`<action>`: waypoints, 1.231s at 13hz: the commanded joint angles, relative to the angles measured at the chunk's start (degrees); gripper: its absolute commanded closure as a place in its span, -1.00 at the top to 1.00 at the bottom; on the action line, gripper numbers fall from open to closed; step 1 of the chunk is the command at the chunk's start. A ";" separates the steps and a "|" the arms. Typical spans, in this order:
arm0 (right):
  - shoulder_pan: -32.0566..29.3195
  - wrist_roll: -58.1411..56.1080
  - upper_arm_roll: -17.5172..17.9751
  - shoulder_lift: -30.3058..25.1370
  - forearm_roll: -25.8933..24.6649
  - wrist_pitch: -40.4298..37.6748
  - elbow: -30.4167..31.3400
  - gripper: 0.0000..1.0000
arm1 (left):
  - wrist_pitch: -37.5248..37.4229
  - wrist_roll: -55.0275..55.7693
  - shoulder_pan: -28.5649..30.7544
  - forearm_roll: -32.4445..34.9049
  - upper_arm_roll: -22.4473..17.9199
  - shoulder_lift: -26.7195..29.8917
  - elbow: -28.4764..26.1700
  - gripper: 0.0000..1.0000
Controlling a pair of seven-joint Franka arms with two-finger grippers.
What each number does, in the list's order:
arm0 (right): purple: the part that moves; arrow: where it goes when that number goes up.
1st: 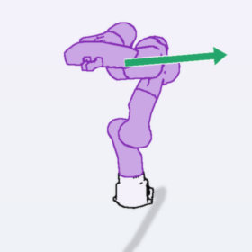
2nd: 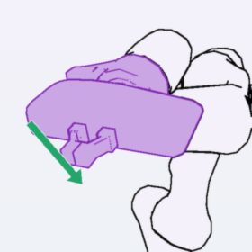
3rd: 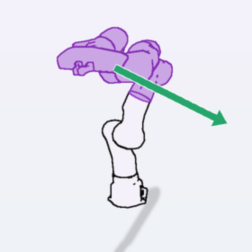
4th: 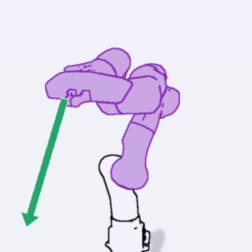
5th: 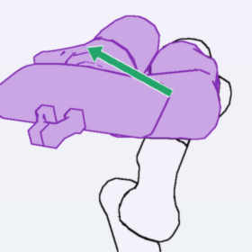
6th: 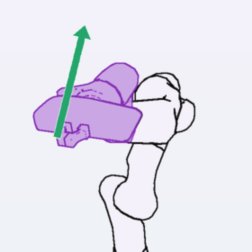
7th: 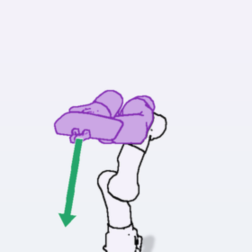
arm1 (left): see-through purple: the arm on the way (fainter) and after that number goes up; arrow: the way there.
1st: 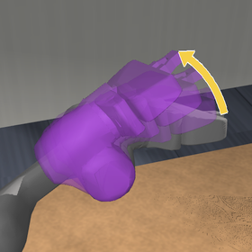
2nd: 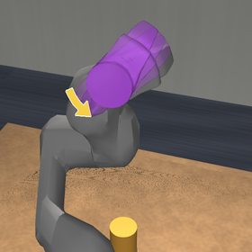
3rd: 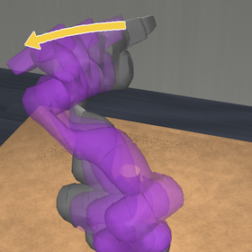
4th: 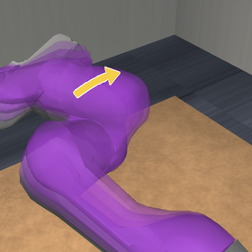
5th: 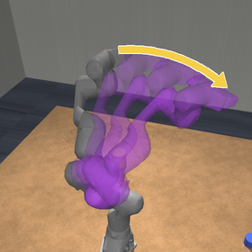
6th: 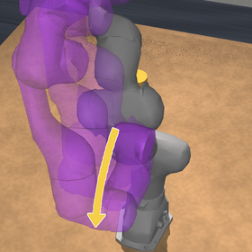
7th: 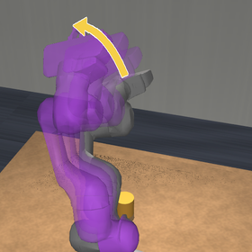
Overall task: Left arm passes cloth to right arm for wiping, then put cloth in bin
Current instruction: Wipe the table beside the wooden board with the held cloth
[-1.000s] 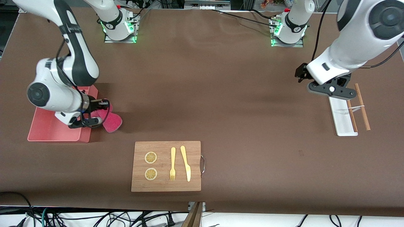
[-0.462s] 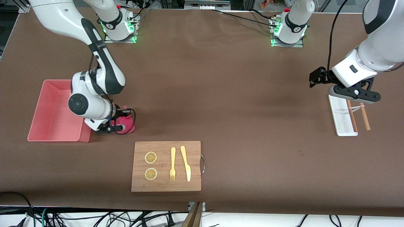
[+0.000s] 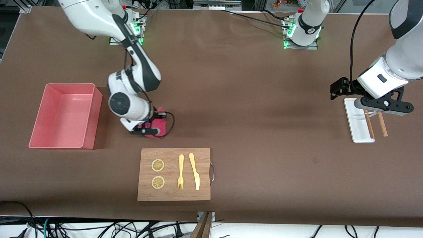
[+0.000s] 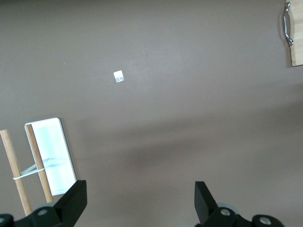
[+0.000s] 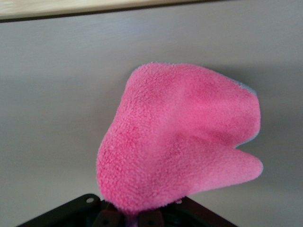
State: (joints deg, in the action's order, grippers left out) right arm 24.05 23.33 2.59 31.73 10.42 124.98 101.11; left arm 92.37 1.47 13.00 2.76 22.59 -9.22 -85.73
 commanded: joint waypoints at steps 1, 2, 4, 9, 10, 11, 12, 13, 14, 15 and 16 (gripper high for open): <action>4.16 8.72 -0.48 2.10 1.09 -0.35 -4.07 -1.00 | -1.14 1.08 0.18 2.24 0.17 -0.89 1.98 1.00; 5.65 11.88 -0.48 2.10 1.18 -0.35 -4.34 -1.00 | -1.14 0.91 0.18 5.29 0.43 -0.63 1.98 1.00; 8.55 17.34 -0.39 2.28 2.66 -0.26 -5.73 -1.00 | -1.92 0.38 0.36 6.21 0.61 0.25 1.98 1.00; 7.79 20.97 -0.39 3.07 6.45 -1.14 -8.21 -1.00 | 1.58 0.11 -13.82 -1.87 -17.70 4.38 -2.76 1.00; 6.73 20.27 -0.39 2.90 6.45 -1.40 -7.16 -1.00 | 1.76 0.11 -15.18 -1.88 -18.28 4.73 -2.94 1.00; 4.80 19.74 -0.48 2.37 6.45 -1.40 -5.15 -1.00 | 3.07 0.03 -15.81 -1.88 -18.72 5.69 -4.86 1.00; 2.96 17.22 -0.48 1.93 6.37 -1.32 -3.13 -1.00 | 6.65 -0.06 -16.33 -1.88 -20.03 9.09 -9.67 1.00; 1.63 12.75 -0.65 1.23 6.37 -1.14 -1.45 -1.00 | 9.82 -0.67 -17.30 -1.88 -21.00 12.09 -14.85 1.00; 0.23 10.18 -0.83 0.53 6.19 -0.97 0.48 -1.00 | 9.93 -0.24 -17.31 -1.88 -21.01 12.90 -15.77 1.00; -1.62 7.72 -1.00 -0.35 5.67 -0.36 3.02 -1.00 | 9.15 0.02 -17.39 -1.79 -20.92 12.39 -14.56 1.00; -3.90 3.61 -1.00 -1.14 5.49 0.26 5.13 -1.00 | 8.01 0.03 -17.39 -1.79 -20.84 12.03 -14.03 1.00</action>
State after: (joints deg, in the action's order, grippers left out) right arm 23.36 32.82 1.13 33.91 15.63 124.14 100.69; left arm 100.09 1.76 -3.39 1.67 2.78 0.35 -97.32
